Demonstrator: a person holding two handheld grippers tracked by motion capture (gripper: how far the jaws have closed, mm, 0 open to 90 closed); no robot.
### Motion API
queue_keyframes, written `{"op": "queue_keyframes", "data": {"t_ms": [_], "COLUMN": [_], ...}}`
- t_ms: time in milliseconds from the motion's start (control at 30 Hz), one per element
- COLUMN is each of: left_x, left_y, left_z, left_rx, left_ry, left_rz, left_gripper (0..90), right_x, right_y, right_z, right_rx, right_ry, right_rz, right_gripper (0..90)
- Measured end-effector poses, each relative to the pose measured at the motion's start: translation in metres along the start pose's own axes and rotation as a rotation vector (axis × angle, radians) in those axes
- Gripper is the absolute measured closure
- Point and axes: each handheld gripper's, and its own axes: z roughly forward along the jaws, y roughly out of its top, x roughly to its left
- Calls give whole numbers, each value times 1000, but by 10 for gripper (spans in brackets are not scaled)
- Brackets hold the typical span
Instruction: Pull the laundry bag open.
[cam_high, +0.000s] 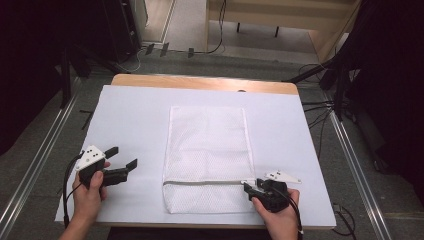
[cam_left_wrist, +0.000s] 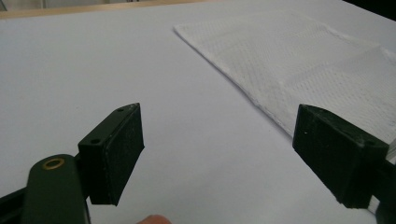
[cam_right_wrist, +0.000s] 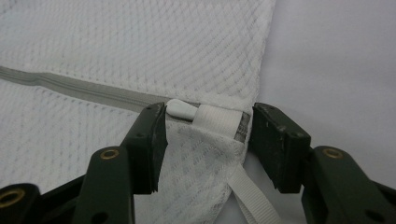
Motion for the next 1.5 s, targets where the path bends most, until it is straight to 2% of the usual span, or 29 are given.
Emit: {"op": "queue_keyframes", "data": {"t_ms": [67,200,267,367,467,533,567,667,700,767,867,1033,1100,1133,1167,1200,1300,1400,1467,1500], "left_x": [0,-3,-5,-9,-17,-24,-27,-40,-46,-60,-85,-127,-140,-140,-152,-158,-170,-177,-179,-179], "left_y": [0,1,2,3,4,6,7,11,13,17,22,27,26,26,24,22,19,19,21,21], "left_z": [0,-1,0,4,7,8,8,12,15,20,31,56,64,64,74,81,92,96,98,98], "left_rx": [2,-4,-2,-1,2,1,1,-1,-1,5,34,78,94,94,113,132,165,171,168,168], "left_ry": [-1,-9,-19,-33,-43,-57,-66,-103,-119,-153,-213,-324,-351,-351,-389,-399,-392,-396,-406,-406], "left_rz": [0,5,7,11,19,24,24,15,12,25,64,82,104,104,115,124,130,124,128,128], "left_gripper": [166,166,166,166,166,166,166,167,167,167,173,210,231,236,245,251,353,424,442,447], "right_x": [2,3,2,1,10,17,17,14,12,7,9,21,24,25,26,26,24,17,13,13], "right_y": [-1,-8,-13,-14,-15,-17,-17,-16,-15,-14,-12,-7,-5,-5,-4,-3,-3,-5,-5,-5], "right_z": [0,-8,-14,-15,-11,-9,-9,-10,-11,-11,-12,-20,-24,-25,-27,-28,-27,-23,-20,-20], "right_rx": [-4,9,15,13,16,15,17,14,13,16,6,-78,-115,-132,-149,-153,-141,-98,-77,-77], "right_ry": [-15,-8,-22,-34,-92,-146,-151,-173,-164,-118,-95,-77,-66,-58,-50,-46,-51,-52,-44,-44], "right_rz": [-18,-11,-26,-19,-74,-119,-112,-86,-78,-58,-60,-101,-118,-122,-128,-128,-117,-76,-43,-43], "right_gripper": [471,465,476,490,492,521,539,752,834,897,900,900,900,900,900,900,900,900,879,879]}}
